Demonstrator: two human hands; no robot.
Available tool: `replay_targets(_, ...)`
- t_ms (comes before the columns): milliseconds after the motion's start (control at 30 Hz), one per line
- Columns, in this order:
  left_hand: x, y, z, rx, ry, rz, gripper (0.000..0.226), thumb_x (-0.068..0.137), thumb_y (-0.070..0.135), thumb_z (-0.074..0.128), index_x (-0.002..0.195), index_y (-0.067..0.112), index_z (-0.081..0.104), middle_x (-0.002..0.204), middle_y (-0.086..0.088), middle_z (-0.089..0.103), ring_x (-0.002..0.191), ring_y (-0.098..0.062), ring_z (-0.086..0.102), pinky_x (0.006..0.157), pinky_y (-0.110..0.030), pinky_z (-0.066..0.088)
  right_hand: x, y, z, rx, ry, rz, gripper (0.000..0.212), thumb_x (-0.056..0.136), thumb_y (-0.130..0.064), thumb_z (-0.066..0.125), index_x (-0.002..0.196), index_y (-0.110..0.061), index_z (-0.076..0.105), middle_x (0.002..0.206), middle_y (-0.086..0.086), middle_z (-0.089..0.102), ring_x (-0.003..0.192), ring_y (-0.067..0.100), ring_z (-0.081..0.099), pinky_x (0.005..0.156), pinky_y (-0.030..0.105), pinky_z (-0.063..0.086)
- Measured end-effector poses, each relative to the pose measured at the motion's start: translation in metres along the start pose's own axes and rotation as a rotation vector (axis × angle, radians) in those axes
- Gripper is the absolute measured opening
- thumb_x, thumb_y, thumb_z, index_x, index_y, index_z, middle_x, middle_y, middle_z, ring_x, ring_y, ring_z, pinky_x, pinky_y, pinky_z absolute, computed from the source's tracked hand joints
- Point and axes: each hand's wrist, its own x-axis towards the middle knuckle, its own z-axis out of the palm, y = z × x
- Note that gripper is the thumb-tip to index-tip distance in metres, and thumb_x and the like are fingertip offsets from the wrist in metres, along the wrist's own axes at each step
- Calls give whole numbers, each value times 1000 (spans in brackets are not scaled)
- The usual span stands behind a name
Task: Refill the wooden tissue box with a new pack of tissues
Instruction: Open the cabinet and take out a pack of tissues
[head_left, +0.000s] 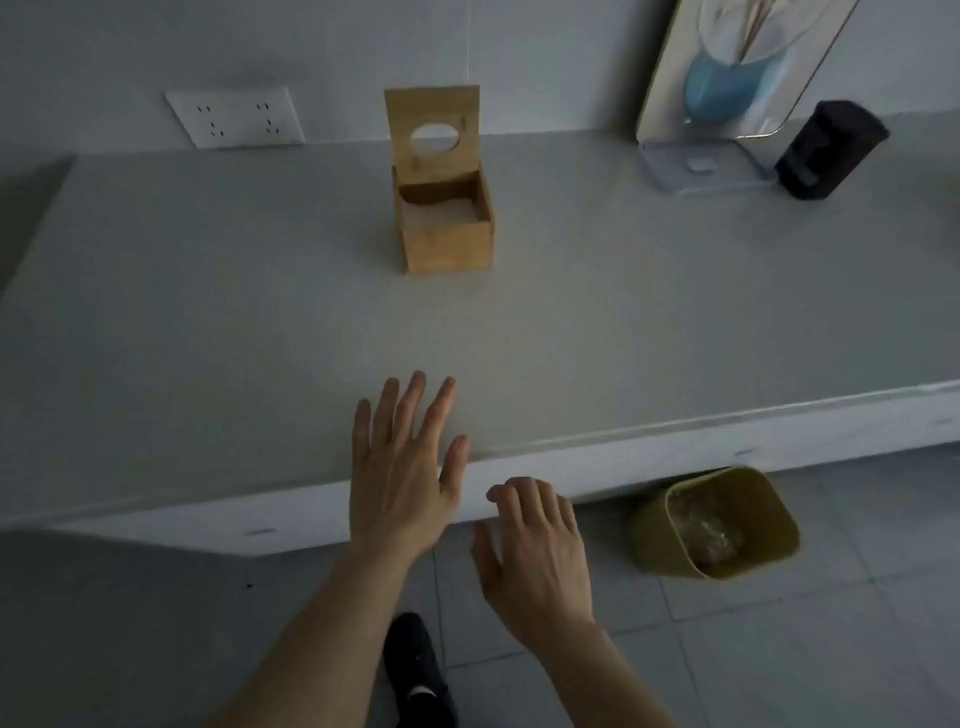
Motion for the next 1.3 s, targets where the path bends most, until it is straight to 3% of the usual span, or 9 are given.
replay_targets(200, 11, -5, 26, 62, 1, 20, 62, 101, 53, 14, 159, 35, 6, 171, -1, 5, 157, -25, -1, 127, -46, 0, 15, 2, 42, -14, -164, -149, 66, 95, -35, 56, 153, -12, 32, 162, 13, 36, 152, 31, 28, 123, 50, 27)
replay_targets(333, 12, -8, 32, 82, -3, 23, 63, 99, 54, 10, 159, 36, 7, 171, 0, 3, 157, -24, -5, 127, -48, 0, 32, -6, 62, -44, -216, -216, 79, 98, -40, 51, 161, -15, 11, 169, 12, 18, 156, 32, 14, 125, 53, 17)
replay_targets(667, 10, -8, 41, 144, 107, 45, 66, 99, 56, 4, 158, 32, 20, 168, -3, 21, 156, -28, 12, 126, -50, 11, 32, -17, 81, -38, -169, -135, 91, 94, -45, 54, 161, -22, -2, 171, 7, 3, 157, 27, -2, 126, 57, 6)
replay_targets(767, 10, -10, 42, 125, 115, 54, 64, 100, 55, 9, 158, 31, 23, 168, -4, 23, 156, -29, 14, 125, -51, 13, 17, -18, 77, -47, -158, -126, 75, 98, -47, 47, 160, -17, 17, 163, 8, 30, 152, 30, 23, 125, 55, 14)
replay_targets(833, 10, -12, 42, 123, 107, 63, 61, 102, 54, 14, 158, 31, 23, 168, -4, 22, 155, -29, 14, 125, -51, 13, 2, -14, 72, -19, -102, -136, 51, 99, -44, 44, 141, -16, 50, 132, 6, 57, 127, 29, 48, 116, 50, 34)
replay_targets(933, 9, -13, 41, 111, 93, 62, 60, 102, 54, 16, 158, 31, 20, 168, -4, 20, 156, -30, 12, 126, -52, 12, -25, -2, 63, -42, -73, -131, 35, 99, -43, 42, 99, -19, 67, 95, 0, 61, 89, 22, 52, 83, 41, 49)
replay_targets(1000, 9, -12, 40, 109, 87, 58, 61, 102, 54, 15, 159, 31, 19, 169, -5, 19, 156, -30, 11, 126, -52, 11, -41, 7, 55, -122, -172, -111, 41, 98, -48, 40, 87, -19, 67, 84, 1, 63, 80, 22, 53, 76, 40, 47)
replay_targets(1133, 10, -9, 38, 102, 69, 51, 61, 102, 53, 16, 159, 31, 18, 169, -6, 17, 156, -32, 8, 126, -53, 9, -62, 22, 38, -290, -594, -44, 53, 95, -58, 33, 94, -17, 67, 90, 5, 70, 88, 28, 61, 95, 48, 38)
replay_targets(1300, 9, -1, 36, 87, 62, 10, 60, 102, 49, 18, 159, 28, 19, 169, -8, 17, 156, -33, 7, 126, -53, 7, -78, 43, 40, -413, -699, 1, 51, 97, -56, 38, 110, -16, 67, 103, 9, 71, 101, 32, 61, 100, 51, 37)
